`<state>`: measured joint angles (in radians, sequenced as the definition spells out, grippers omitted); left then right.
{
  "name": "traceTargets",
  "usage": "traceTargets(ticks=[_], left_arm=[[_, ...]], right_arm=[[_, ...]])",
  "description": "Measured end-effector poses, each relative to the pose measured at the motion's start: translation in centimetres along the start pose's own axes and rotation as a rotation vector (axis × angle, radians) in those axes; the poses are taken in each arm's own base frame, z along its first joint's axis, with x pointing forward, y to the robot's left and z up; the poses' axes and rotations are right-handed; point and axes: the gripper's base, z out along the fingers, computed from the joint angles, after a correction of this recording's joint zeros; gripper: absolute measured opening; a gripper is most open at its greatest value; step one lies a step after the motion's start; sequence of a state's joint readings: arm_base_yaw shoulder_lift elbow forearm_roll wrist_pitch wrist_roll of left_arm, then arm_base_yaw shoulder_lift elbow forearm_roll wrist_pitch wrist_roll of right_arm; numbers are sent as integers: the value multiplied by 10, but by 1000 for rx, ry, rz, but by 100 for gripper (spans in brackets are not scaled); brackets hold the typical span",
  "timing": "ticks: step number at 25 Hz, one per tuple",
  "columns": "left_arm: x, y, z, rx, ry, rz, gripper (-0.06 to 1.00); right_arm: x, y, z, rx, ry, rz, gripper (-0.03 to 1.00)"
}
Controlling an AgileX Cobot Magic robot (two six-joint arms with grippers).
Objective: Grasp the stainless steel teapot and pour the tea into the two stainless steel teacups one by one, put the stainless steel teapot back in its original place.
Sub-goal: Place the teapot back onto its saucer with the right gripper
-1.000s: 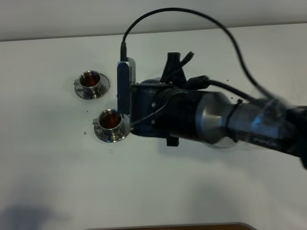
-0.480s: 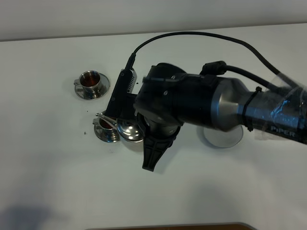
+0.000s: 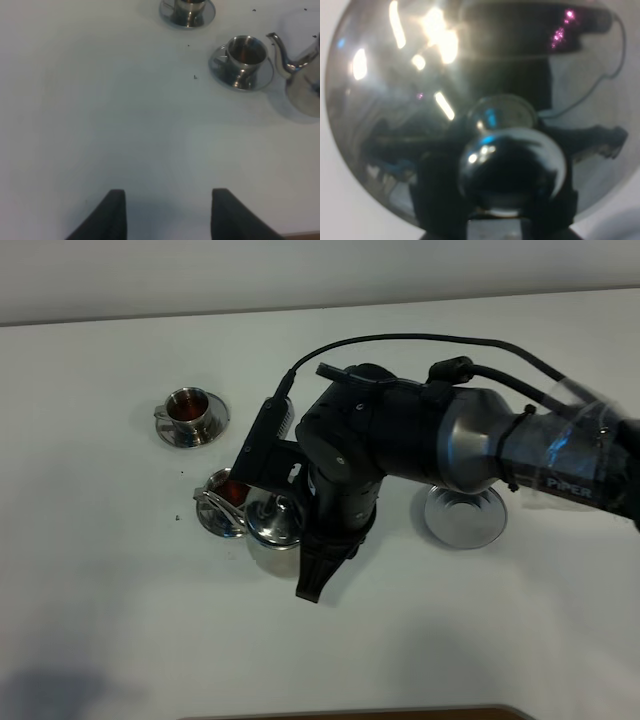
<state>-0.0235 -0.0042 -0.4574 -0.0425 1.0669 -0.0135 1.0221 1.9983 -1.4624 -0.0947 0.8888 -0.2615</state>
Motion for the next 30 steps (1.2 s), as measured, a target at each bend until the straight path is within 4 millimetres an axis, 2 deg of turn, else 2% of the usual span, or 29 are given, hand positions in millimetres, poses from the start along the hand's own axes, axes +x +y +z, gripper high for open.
traceTargets(ticks=[6, 8, 11, 16, 21, 26, 30], left_arm=[[0, 0, 0, 0, 0, 0, 45], [0, 0, 0, 0, 0, 0, 45], [0, 0, 0, 0, 0, 0, 45], [0, 0, 0, 0, 0, 0, 45], [0, 0, 0, 0, 0, 0, 45], [0, 0, 0, 0, 0, 0, 45], [0, 0, 0, 0, 0, 0, 45]], right_arm=[[15, -9, -47, 39, 22, 63, 19], [25, -13, -62, 48, 13, 94, 19], [48, -20, -73, 55, 14, 172, 19], [95, -28, -72, 76, -8, 343, 19], [126, -40, -58, 92, -14, 510, 19], [136, -56, -49, 107, -24, 610, 19], [137, -64, -30, 106, -18, 658, 19]])
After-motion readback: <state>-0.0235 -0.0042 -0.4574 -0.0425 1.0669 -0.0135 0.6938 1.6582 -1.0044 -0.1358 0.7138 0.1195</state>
